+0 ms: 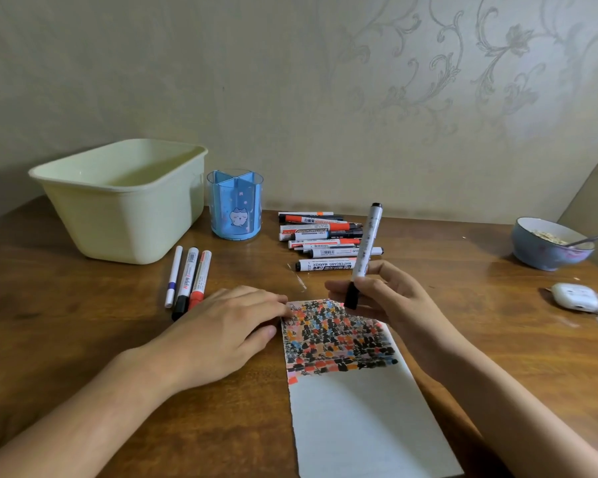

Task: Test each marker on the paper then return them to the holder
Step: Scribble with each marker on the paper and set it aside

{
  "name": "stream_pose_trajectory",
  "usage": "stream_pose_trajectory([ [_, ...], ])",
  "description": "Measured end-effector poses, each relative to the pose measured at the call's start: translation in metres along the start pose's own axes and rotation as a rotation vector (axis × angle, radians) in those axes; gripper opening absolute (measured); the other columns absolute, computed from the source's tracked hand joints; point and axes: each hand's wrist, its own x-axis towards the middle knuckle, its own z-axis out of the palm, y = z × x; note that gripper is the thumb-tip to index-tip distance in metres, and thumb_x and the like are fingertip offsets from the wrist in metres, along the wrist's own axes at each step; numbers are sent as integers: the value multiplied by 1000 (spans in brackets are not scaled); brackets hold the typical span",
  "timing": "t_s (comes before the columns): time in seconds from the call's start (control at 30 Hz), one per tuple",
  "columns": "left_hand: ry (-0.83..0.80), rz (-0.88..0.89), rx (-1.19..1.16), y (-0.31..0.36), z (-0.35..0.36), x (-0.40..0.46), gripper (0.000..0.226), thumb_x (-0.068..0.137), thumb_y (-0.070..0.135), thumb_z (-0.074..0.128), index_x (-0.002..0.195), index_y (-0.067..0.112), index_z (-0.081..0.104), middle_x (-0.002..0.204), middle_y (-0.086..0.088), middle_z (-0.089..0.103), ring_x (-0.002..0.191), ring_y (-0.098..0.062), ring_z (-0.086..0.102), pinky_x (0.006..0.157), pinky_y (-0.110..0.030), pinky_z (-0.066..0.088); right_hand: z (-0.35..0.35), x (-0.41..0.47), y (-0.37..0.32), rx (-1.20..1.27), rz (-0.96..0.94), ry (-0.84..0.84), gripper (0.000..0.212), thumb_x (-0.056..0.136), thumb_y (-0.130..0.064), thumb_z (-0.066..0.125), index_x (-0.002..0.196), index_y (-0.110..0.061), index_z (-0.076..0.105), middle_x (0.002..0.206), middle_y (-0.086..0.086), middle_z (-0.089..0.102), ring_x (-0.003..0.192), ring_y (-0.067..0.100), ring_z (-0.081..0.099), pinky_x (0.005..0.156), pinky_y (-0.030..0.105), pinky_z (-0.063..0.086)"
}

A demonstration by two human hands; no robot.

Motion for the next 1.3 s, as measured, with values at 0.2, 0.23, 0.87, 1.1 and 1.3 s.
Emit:
stream_pose_trajectory([
  [0.2,17,28,6,-1,1,0,43,103,41,42,146,46,36,151,31,31,134,16,19,111,-16,18,2,-1,0,-48,-23,-40,25,100,-14,56,125,-9,58,116,3,74,108,17,71,95,34,57],
  [0.23,21,31,5,0,0,0,43,103,41,42,146,46,36,151,31,31,131,18,17,111,-16,17,1,0,2,-75,-27,-34,25,99,-15,59,123,-9,60,117,4,74,106,16,70,94,34,56],
  [0.87,242,123,-108,33,-8,-6,24,93,44,56,117,38,56,95,26,49,96,4,49,73,-12,41,22,-15,1,-57,-46,-216,29,90,-26,64,103,0,66,95,18,76,91,34,74,84,43,61],
  [1.1,223,138,-118,38,-10,-6,33,89,60,44,107,34,53,87,26,42,90,1,46,68,-12,37,26,-17,2,-36,-79,-190,30,85,-30,67,94,-1,68,93,17,76,89,32,75,81,38,61],
  [1.3,201,150,-104,33,-13,-5,24,95,48,42,101,30,56,85,16,49,82,-5,47,66,-18,36,25,-16,0,-72,-102,-187,44,77,-46,69,90,-4,69,94,17,76,90,35,75,86,49,59],
])
